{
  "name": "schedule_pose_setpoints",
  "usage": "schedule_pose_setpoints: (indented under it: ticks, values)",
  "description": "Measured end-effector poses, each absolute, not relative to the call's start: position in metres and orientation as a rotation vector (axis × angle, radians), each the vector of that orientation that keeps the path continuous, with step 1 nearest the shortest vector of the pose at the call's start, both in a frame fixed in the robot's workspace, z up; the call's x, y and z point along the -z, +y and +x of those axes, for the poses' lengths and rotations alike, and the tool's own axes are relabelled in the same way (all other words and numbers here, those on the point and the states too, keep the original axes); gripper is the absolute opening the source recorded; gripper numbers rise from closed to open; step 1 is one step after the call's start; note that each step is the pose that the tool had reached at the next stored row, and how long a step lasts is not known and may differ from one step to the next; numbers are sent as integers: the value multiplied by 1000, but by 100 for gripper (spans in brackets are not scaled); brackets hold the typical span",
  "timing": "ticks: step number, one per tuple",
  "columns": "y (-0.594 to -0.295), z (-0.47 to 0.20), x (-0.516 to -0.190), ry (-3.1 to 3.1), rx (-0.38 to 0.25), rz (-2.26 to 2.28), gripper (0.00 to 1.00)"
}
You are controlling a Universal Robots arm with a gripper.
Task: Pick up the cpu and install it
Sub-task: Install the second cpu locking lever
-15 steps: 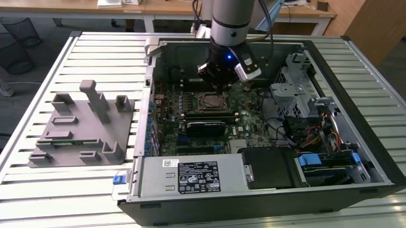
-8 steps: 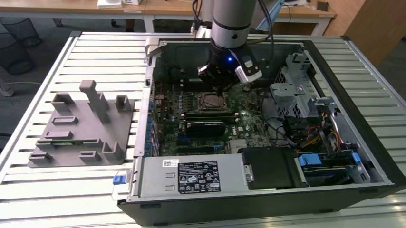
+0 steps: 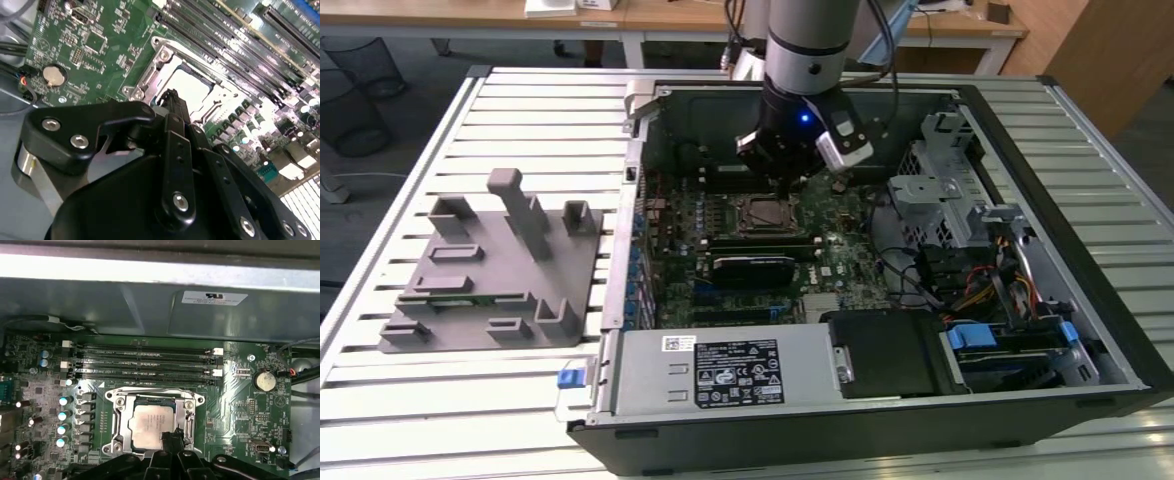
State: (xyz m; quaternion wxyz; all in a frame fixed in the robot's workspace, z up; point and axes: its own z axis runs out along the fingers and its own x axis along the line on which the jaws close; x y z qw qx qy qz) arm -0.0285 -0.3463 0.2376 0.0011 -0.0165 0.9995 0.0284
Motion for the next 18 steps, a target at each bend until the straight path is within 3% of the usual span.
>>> schedule_pose_setpoints:
  ticks: [18]
  values:
    - [-368,-31,-238,3178,-95,-51,11]
